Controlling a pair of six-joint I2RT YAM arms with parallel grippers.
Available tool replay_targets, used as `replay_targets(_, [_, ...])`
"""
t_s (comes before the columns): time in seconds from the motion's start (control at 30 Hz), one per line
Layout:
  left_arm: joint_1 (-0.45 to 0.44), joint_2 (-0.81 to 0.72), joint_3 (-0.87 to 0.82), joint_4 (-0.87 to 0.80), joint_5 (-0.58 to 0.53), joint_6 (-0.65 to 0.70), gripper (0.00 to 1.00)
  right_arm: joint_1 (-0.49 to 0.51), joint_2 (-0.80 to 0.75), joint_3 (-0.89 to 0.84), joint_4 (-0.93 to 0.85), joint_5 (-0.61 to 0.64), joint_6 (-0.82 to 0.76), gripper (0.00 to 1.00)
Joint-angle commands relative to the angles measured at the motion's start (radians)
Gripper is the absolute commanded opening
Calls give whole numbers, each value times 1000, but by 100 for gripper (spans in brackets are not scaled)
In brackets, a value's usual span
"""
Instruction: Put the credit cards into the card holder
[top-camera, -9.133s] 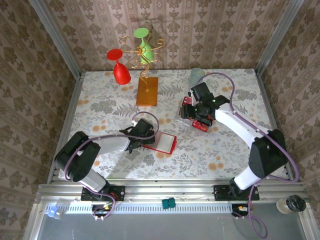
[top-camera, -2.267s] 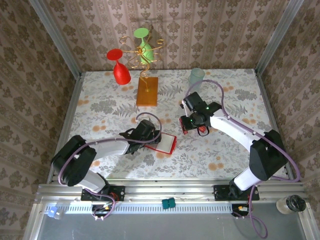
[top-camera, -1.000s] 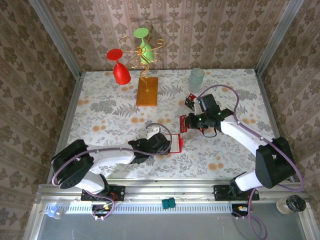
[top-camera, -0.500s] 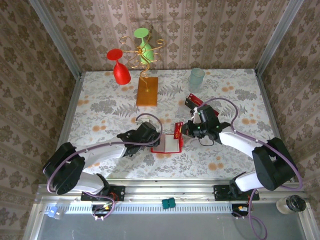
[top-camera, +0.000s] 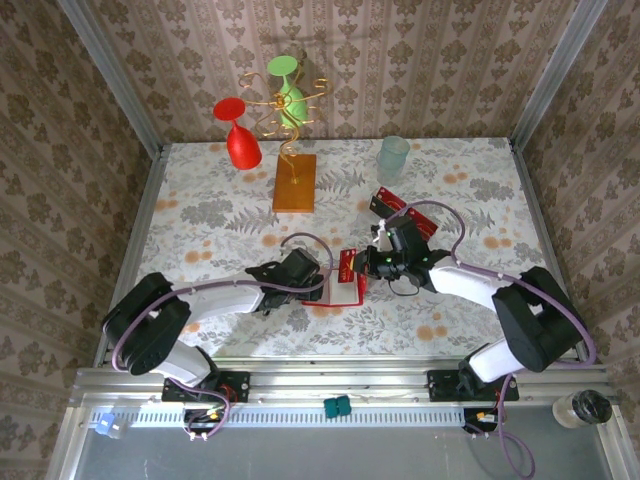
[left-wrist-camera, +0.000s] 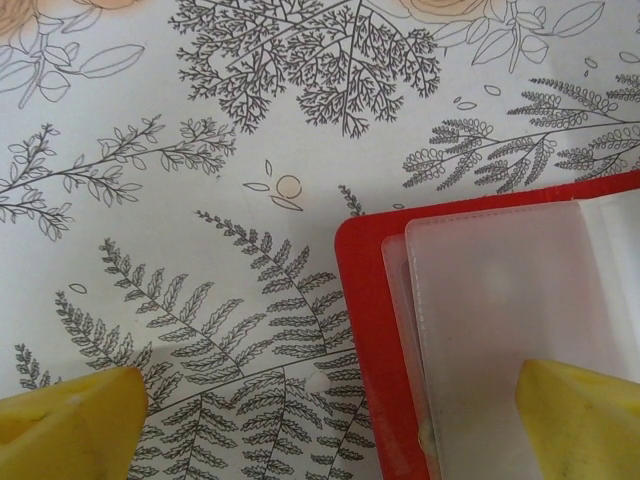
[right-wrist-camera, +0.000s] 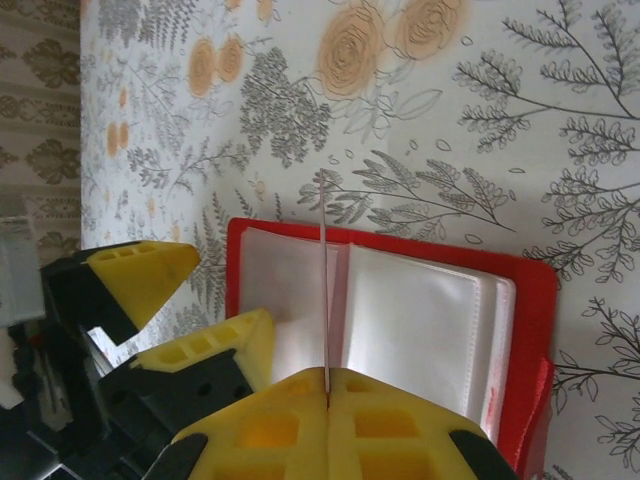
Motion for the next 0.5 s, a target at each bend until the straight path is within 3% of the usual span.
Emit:
replay_targets(0.0, [-9,-1,-5,6,-22,-8,96,6,23,-21,39,2,12,0])
replay_targets(0.47, [-21,-16,-71,-9,-67,-72,95,8,35,-46,73,-7,21,0])
